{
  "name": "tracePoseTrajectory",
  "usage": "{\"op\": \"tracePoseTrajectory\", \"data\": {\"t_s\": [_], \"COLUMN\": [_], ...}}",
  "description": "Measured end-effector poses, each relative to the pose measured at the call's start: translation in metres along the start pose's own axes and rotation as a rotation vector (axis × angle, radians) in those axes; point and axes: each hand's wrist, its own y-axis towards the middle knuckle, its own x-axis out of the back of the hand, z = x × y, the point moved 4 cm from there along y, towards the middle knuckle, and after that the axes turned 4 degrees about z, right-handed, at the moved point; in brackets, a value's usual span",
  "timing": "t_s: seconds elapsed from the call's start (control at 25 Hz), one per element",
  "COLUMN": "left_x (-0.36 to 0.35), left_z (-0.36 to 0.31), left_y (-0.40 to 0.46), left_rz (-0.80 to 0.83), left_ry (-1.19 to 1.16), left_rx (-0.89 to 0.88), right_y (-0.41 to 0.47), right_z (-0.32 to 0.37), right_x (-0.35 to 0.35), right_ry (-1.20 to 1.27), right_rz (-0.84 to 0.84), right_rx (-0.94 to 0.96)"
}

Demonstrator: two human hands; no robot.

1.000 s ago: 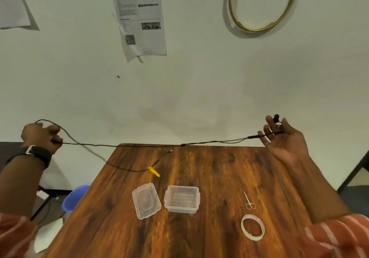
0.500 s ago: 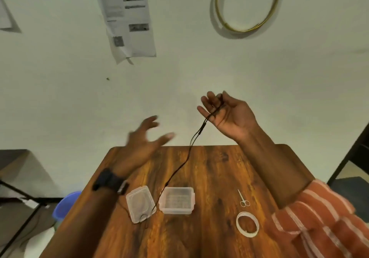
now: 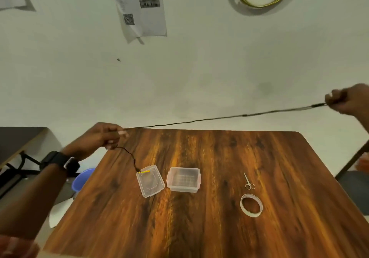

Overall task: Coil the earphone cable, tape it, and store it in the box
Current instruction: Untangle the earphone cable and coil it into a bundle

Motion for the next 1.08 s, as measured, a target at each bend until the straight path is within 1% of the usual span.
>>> {"op": "tracePoseTrajectory", "data": {"t_s": [0.04,0.12,0.2,0.28,0.32,0.36,0.4,0.44,0.48,0.52,0.6,0.64,0.68,0.76,0.8,0.84,1.0,1.08], "left_x": [0.007,0.002,-0.018,-0.040,-0.048,-0.054,-0.061,-0.067,-0.073,-0.078,-0.085,-0.085,-0.082,-0.067,-0.058,-0.048,-0.023,-0.011], "left_z": [-0.011,-0.047,-0.084,-0.112,-0.124,-0.134,-0.146,-0.158,-0.170,-0.181,-0.201,-0.206,-0.208,-0.197,-0.183,-0.164,-0.069,-0.026], "left_y": [0.001,0.009,0.023,0.039,0.047,0.053,0.059,0.064,0.069,0.073,0.080,0.083,0.083,0.078,0.073,0.065,0.025,0.007], "left_rz": [-0.043,-0.050,-0.064,-0.097,-0.108,-0.109,-0.098,-0.077,-0.056,-0.035,-0.012,-0.008,-0.002,0.037,0.064,0.090,0.185,0.173], "left_ry": [-0.006,0.017,0.132,0.179,0.178,0.187,0.209,0.243,0.276,0.311,0.360,0.361,0.341,0.237,0.169,0.102,-0.205,-0.334], "left_rx": [-0.038,-0.131,-0.222,-0.267,-0.266,-0.262,-0.265,-0.267,-0.274,-0.287,-0.294,-0.282,-0.266,-0.242,-0.230,-0.221,-0.178,-0.116], "right_y": [0.001,-0.015,-0.038,-0.054,-0.062,-0.073,-0.088,-0.111,-0.137,-0.167,-0.223,-0.241,-0.249,-0.235,-0.217,-0.196,-0.115,-0.083], "right_z": [-0.016,-0.057,-0.105,-0.146,-0.157,-0.160,-0.157,-0.151,-0.142,-0.129,-0.107,-0.099,-0.090,-0.068,-0.058,-0.049,-0.023,-0.026], "right_x": [0.001,-0.020,-0.039,-0.057,-0.069,-0.085,-0.106,-0.131,-0.157,-0.182,-0.226,-0.241,-0.250,-0.250,-0.243,-0.233,-0.177,-0.152], "right_ry": [-0.165,-0.440,-0.643,-0.871,-1.006,-1.155,-1.287,-1.347,-1.278,-1.110,-0.801,-0.729,-0.722,-0.718,-0.673,-0.598,-0.284,-0.184], "right_rz": [0.010,0.131,0.237,0.332,0.358,0.367,0.387,0.425,0.488,0.589,0.915,1.046,1.100,1.021,0.962,0.911,0.669,0.589], "right_rx": [-0.038,-0.111,-0.195,-0.206,-0.162,-0.066,0.083,0.250,0.398,0.474,0.433,0.410,0.454,0.602,0.628,0.600,0.348,0.262]}}
